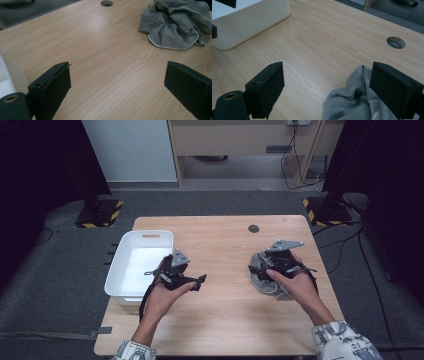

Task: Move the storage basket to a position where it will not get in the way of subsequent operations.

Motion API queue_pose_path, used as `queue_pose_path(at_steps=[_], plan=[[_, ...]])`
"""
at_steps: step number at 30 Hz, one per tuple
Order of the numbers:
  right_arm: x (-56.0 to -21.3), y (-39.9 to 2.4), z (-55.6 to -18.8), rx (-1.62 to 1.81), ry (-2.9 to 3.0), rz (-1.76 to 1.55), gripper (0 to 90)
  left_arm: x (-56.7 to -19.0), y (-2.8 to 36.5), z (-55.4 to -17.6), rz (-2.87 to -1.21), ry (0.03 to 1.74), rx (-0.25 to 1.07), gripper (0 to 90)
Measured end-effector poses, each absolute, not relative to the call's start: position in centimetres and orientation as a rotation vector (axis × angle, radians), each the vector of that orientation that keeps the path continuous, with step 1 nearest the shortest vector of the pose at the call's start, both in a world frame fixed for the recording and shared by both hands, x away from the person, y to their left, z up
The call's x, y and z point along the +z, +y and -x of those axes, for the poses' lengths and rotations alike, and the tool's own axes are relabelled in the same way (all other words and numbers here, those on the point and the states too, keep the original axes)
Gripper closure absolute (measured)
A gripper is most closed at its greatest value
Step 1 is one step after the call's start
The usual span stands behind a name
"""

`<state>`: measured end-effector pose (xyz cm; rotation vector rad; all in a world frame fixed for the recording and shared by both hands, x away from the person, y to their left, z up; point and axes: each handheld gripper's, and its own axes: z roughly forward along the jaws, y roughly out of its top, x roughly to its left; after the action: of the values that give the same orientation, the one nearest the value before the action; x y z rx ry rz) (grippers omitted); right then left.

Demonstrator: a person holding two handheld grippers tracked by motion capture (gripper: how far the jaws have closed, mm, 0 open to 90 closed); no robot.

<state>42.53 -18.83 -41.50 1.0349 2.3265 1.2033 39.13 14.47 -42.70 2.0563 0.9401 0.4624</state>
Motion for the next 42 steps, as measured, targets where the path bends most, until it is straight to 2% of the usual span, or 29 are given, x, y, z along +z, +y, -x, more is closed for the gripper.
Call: queue_pose_path(at_steps=[9, 13, 21, 29, 35, 42], plan=[[-42.2, -21.3, -43.0, 1.127, 2.307, -1.08, 16.2, -45.1, 12.0, -39.8, -2.113, 0.923, 0.421, 6.1], [-42.6, -21.8, -43.4, 1.116, 2.293, -1.074, 23.1, -45.9, 11.3, -39.5, -2.125, 0.922, 0.41, 6.5], [-44.2, -23.1, -44.1, 1.051, 2.282, -1.113, 28.1, -47.9, 10.1, -38.9, -2.172, 0.926, 0.388, 7.0], [-47.1, -24.9, -44.0, 0.993, 2.289, -1.175, 28.3, -49.1, 9.8, -38.5, -2.193, 0.916, 0.383, 7.8], [-48.5, -24.6, -43.8, 0.958, 2.321, -1.183, 23.7, -49.5, 10.3, -38.3, -2.19, 0.935, 0.404, 9.0], [-50.2, -23.9, -42.9, 0.952, 2.318, -1.186, 29.5, -49.7, 10.8, -38.2, -2.169, 0.935, 0.406, 10.4]])
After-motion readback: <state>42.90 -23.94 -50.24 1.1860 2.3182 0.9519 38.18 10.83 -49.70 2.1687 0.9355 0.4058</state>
